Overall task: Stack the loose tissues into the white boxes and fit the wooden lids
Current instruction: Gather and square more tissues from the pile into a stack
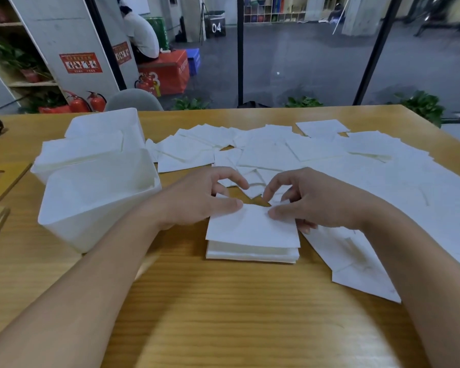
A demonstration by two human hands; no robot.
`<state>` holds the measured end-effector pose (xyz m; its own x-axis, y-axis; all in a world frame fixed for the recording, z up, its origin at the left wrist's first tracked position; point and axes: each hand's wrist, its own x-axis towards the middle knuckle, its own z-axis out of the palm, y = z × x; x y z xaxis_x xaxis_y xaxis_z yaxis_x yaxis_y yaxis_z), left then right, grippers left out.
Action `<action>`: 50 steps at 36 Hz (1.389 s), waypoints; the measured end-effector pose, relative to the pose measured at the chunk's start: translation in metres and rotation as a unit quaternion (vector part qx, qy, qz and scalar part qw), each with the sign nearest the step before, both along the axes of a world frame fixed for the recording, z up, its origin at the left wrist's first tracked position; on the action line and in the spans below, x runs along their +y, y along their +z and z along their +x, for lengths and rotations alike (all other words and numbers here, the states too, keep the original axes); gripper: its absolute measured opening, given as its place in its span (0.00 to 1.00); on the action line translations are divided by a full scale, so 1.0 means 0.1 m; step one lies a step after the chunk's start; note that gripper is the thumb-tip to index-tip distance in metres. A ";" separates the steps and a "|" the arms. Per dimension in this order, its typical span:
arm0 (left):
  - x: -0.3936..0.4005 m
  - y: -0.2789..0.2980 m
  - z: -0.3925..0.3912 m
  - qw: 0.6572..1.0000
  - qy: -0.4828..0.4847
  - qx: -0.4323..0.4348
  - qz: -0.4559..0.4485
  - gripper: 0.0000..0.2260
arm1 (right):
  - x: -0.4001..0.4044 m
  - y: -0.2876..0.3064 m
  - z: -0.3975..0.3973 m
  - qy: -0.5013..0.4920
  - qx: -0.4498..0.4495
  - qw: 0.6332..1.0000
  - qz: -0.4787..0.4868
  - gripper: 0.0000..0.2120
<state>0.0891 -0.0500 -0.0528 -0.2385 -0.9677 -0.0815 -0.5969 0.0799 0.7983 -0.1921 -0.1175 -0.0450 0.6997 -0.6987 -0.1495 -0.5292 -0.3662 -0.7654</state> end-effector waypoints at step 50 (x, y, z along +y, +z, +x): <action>0.00 -0.35 -0.30 0.987 0.035 -0.104 -0.116 0.05 | -0.26 -0.41 0.32 -0.117 0.097 0.920 -0.362 0.08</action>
